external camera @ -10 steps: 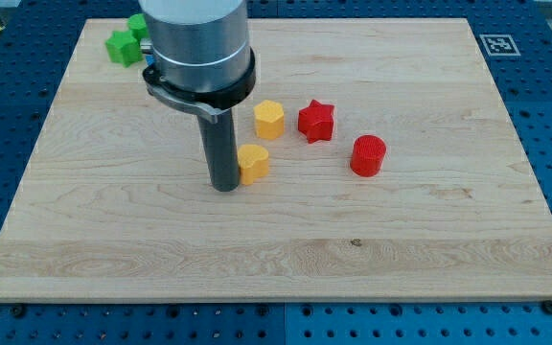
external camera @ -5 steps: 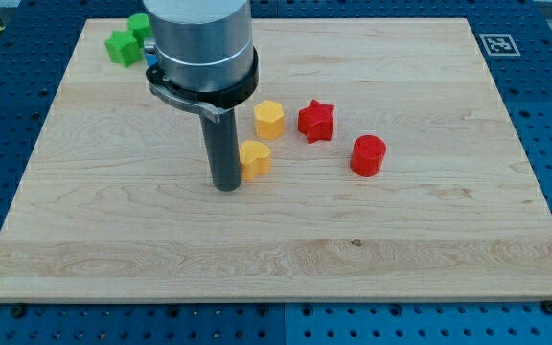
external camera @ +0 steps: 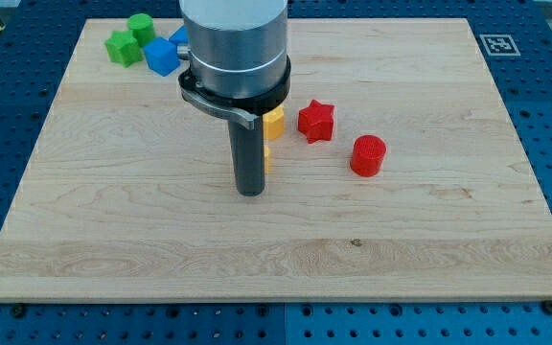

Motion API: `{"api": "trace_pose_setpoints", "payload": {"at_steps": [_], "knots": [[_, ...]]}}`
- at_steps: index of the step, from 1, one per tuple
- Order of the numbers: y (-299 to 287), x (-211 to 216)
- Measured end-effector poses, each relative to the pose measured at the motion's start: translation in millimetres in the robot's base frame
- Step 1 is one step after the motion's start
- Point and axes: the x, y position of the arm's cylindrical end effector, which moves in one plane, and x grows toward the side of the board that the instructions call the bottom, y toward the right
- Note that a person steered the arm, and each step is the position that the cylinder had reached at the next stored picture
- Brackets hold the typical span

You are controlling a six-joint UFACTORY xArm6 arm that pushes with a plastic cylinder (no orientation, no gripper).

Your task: Push the yellow heart into the yellow hexagon

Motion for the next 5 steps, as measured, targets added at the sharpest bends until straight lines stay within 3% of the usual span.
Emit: {"api": "trace_pose_setpoints", "payload": {"at_steps": [5], "knots": [[0, -26]]}}
